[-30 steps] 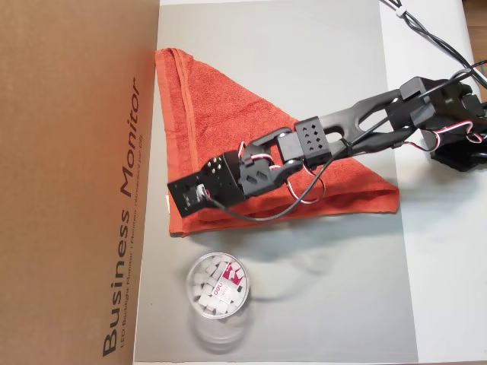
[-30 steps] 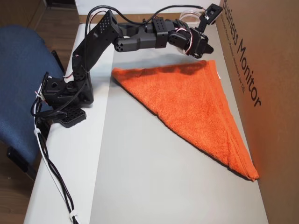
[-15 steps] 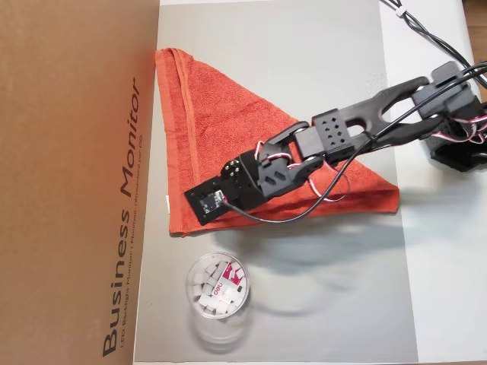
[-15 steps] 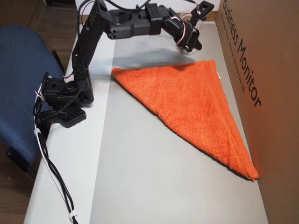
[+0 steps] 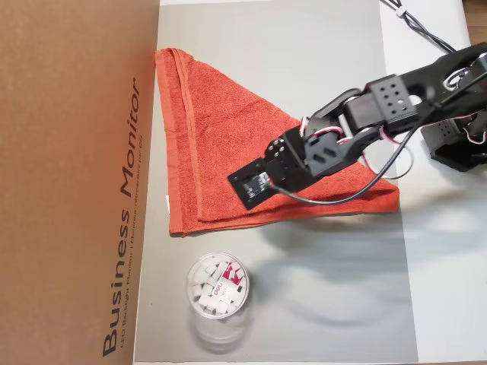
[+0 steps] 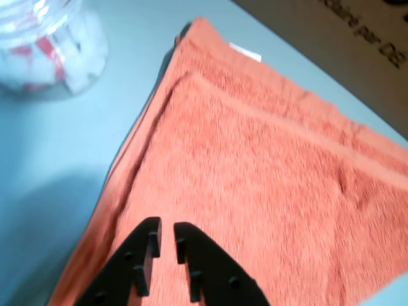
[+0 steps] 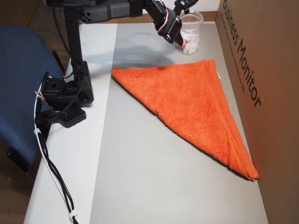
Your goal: Fold the blanket.
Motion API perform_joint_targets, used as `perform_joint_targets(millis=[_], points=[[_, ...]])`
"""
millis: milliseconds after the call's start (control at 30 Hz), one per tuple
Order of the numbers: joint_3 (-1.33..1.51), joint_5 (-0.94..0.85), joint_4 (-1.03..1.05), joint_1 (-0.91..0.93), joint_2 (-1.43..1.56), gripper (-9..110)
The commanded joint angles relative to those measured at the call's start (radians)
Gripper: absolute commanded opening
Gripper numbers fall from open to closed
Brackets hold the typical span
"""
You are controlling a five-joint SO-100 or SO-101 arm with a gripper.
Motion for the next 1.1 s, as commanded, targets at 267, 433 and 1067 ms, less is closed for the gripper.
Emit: perform_joint_targets(millis=[267,433,1067], points=[[0.339,-0.242,0.114,-0.021,0.480,9],[0.468,-0.403,0.135,-0.040,0.632,9],[0.646,-0.931,0.347,-0.074,0.851,9]])
